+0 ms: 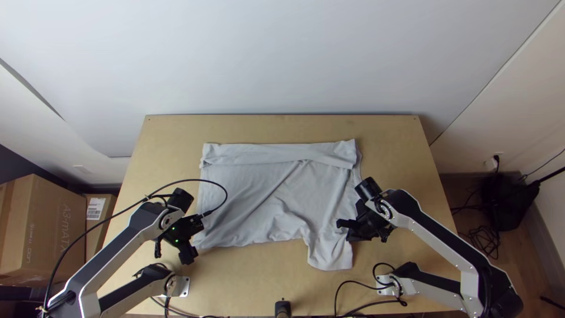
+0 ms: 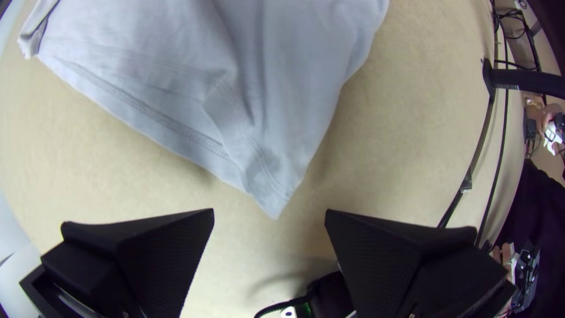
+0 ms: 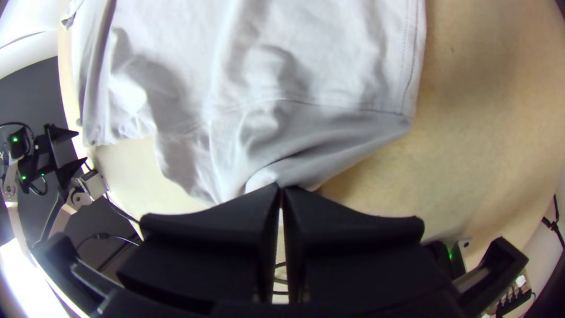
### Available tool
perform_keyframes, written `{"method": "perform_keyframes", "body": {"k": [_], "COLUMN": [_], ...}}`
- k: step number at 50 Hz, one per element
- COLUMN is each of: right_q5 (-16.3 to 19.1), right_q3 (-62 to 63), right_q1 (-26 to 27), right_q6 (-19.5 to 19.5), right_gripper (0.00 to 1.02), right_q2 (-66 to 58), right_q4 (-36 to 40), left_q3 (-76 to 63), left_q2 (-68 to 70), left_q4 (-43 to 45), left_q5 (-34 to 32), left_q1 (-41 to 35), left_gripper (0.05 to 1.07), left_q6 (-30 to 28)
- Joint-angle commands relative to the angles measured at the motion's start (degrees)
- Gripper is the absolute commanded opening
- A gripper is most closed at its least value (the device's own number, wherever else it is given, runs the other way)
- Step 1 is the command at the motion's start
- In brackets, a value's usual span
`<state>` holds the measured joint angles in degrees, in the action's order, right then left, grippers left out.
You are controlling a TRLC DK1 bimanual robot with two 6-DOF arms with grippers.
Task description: Fold the t-shirt
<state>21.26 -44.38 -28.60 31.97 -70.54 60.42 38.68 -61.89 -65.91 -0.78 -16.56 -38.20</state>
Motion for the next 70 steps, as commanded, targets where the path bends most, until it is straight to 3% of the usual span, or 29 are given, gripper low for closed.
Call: {"method": "perform_keyframes", "body": {"k": [1,4,6,7,12,19,29,35,42,54,70], "right_q5": [-0.3,-0.3,-0.3,-0.3,-0.4,-0.6,-1.0,-5.0,-5.5,-5.5,-5.6], "right_q3": [-1.8,-2.4,-2.7,-2.8,-3.5,-3.3,-0.4,2.2,-0.2,-9.5,-17.0], "right_q1": [1.2,1.4,1.6,1.8,3.0,5.0,10.1,13.9,15.1,13.7,18.8], "right_q6": [1.3,1.3,1.3,1.3,1.1,0.1,-4.4,-8.4,-8.8,-7.8,-10.0], "right_gripper": [0.03,0.03,0.03,0.03,0.03,0.03,0.03,0.03,0.03,0.03,0.03], "right_q2": [1.0,1.0,1.2,1.3,1.8,2.9,3.8,3.3,4.2,2.5,-5.3], "right_q4": [1.1,1.4,1.8,1.9,2.6,3.5,5.1,5.1,5.5,5.6,1.4], "left_q3": [-1.3,-1.3,-1.4,-1.5,-3.2,-4.0,-3.4,-3.4,-1.7,9.7,15.3], "left_q2": [-2.2,-3.3,-4.0,-4.2,-4.2,-3.8,-2.4,-2.1,-1.5,-4.2,-12.2], "left_q4": [2.0,2.5,3.2,3.3,5.7,5.7,5.7,5.4,6.1,7.5,15.9], "left_q5": [0.4,0.2,-0.4,-0.7,-0.9,-0.9,-2.1,-2.1,-2.6,-11.6,-12.1], "left_q1": [-0.6,-0.6,-0.6,-0.6,-0.6,2.2,14.0,18.2,18.9,18.0,20.0], "left_gripper": [0.96,0.92,0.81,0.73,0.06,0.08,0.08,0.08,0.08,0.08,0.08], "left_q6": [-0.6,-0.5,-0.3,-0.2,-0.8,-2.9,-12.0,-15.2,-14.5,-6.7,-4.3]}}
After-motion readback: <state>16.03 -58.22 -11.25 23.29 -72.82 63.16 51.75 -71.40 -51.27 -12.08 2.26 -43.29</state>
